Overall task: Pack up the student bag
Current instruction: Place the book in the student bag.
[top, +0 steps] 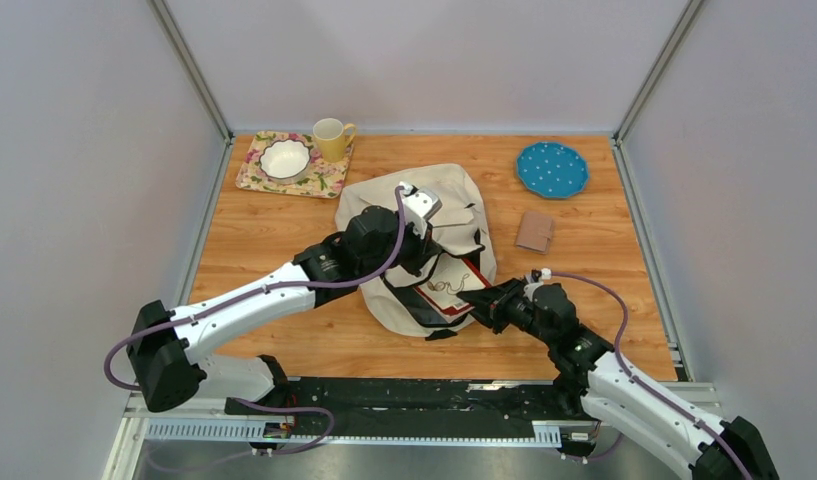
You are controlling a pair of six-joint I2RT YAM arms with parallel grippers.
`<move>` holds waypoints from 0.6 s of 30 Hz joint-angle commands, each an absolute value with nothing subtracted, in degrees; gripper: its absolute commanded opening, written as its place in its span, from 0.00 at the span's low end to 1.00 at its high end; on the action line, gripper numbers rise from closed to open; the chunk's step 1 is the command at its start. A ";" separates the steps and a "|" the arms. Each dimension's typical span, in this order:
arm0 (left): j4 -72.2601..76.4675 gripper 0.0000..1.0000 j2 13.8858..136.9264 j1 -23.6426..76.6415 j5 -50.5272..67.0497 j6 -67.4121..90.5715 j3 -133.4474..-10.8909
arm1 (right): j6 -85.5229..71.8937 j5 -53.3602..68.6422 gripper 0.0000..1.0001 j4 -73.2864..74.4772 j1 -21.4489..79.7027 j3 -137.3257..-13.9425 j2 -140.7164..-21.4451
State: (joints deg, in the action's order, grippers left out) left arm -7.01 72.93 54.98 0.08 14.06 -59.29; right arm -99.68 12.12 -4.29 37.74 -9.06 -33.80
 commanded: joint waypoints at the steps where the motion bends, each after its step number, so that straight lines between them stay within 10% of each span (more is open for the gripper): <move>1: -0.35 0.00 69.26 55.46 3.52 14.85 -59.42 | -100.99 5.37 0.00 -10.81 37.35 -13.44 -36.90; 18: 1.93 0.00 68.91 55.46 2.73 15.82 -58.71 | -95.89 -11.40 0.05 -29.00 42.18 -24.95 -71.25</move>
